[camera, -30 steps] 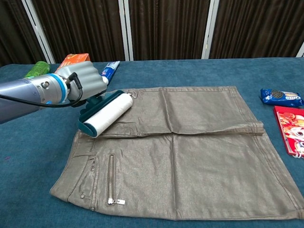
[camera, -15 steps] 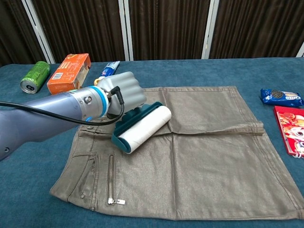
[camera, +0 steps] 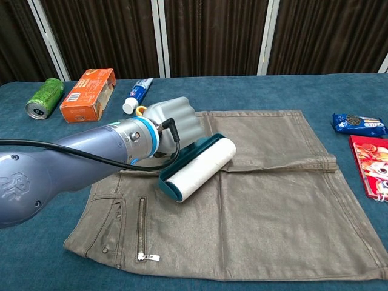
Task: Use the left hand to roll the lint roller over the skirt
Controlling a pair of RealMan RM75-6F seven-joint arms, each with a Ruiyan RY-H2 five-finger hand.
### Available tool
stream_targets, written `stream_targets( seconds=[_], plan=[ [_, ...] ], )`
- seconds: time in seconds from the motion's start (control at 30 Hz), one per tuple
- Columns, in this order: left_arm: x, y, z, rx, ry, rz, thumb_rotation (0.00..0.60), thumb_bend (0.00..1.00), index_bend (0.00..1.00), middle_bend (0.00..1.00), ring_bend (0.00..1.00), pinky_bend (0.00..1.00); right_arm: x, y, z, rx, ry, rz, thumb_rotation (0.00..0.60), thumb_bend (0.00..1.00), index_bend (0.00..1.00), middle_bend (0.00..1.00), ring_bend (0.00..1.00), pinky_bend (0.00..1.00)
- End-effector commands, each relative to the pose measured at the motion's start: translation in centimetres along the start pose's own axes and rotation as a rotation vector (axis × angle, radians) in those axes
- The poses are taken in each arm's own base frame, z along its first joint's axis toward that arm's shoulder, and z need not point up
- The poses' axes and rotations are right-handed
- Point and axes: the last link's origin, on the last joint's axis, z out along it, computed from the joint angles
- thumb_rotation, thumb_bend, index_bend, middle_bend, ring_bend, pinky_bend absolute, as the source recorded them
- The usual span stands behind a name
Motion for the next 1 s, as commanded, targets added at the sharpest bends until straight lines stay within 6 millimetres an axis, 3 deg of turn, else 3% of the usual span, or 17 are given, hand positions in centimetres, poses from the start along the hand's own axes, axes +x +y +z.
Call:
stream_targets(
  seconds=[0.03,0.67,1.0],
  plan=[
    [-1.1,-0.5,-0.1,0.013,-0.024,-0.006,0.6,0.79,0.62,0.45,0.4,0.45,0.0,0.0,0.0,0.0,0.001,-0.002,0.6,0.0,0.0,0.0,0.0,0.0],
    [-11.1,-8.0,-2.8,0.175,-0.224,-0.065,0.6,0.79,0.62,0.45,0.4,0.45,-0.4,-0.4,0.1,0.001,-0.002,-0.02,0.6,0.0,0.0,0.0,0.0,0.0],
    [-13.8,-10.0,-4.3,0.218,-0.265,-0.16,0.6,0.79,0.62,0.45,0.4,0.45,-0.5,-0.6,0.1,0.008,-0.006,-0.023,0.6,0.0,0.0,0.0,0.0,0.0]
  ],
)
